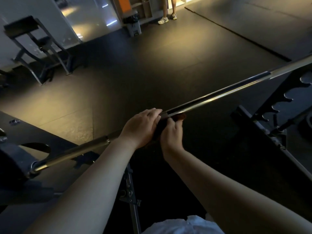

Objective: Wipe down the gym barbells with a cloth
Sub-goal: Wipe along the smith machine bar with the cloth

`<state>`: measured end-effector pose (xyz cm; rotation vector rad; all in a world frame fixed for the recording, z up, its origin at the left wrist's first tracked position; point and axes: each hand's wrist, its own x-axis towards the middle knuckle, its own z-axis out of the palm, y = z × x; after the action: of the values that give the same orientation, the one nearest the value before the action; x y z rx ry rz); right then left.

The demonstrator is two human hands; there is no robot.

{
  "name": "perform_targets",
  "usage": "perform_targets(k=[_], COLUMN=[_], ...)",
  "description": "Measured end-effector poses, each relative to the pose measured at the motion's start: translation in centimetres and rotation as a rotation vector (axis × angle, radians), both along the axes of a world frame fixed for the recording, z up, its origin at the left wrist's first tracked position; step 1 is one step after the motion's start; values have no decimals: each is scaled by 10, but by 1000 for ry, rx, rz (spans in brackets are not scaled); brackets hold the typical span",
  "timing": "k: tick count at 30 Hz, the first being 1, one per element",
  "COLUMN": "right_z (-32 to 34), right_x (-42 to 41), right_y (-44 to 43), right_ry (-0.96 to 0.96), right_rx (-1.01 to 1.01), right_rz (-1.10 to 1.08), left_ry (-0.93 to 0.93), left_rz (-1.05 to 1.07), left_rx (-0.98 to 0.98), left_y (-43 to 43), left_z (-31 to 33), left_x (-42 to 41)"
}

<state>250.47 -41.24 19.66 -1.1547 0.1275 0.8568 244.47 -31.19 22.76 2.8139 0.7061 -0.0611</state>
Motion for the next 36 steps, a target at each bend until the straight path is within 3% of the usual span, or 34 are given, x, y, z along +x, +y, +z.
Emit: perform_targets(k=[7, 10, 15, 19, 22, 24, 27, 30, 32, 34, 36], right_z=[10, 25, 31, 30, 21, 11, -17, -21, -18, -15, -12], right_x=[51, 4, -51, -36, -34, -42, -49, -30, -6, 19, 24], right_y=[-4, 10, 22, 7, 1, 3, 7, 1, -6, -10, -5], right_ry=[29, 17, 75, 18, -183, -505, -1134, -1502, -1787, -1859, -1674], right_rx=[-105, -133, -180, -194, -111, -78, -221, -410, -492, -590, -624], right_rz=[-368, -276, 78, -134, -376, -361, -17, 369, 442, 356, 261], left_ry=[-26, -10, 22, -32, -77, -73, -61, -102, -145, -204, -258], left_rz=[3, 14, 28, 16, 32, 57, 75, 126, 159, 181, 210], left_rx=[56, 54, 39, 93, 135, 153, 170, 180, 201, 230, 247], left_y=[13, 16, 19, 24, 22, 19, 19, 22, 25, 25, 23], left_z=[-2, -2, 0, -1, -2, -1, -2, -7, -13, -19, -24], left_x=[-29, -38, -49, -63, -68, -70, -75, -86, -91, -93, -92])
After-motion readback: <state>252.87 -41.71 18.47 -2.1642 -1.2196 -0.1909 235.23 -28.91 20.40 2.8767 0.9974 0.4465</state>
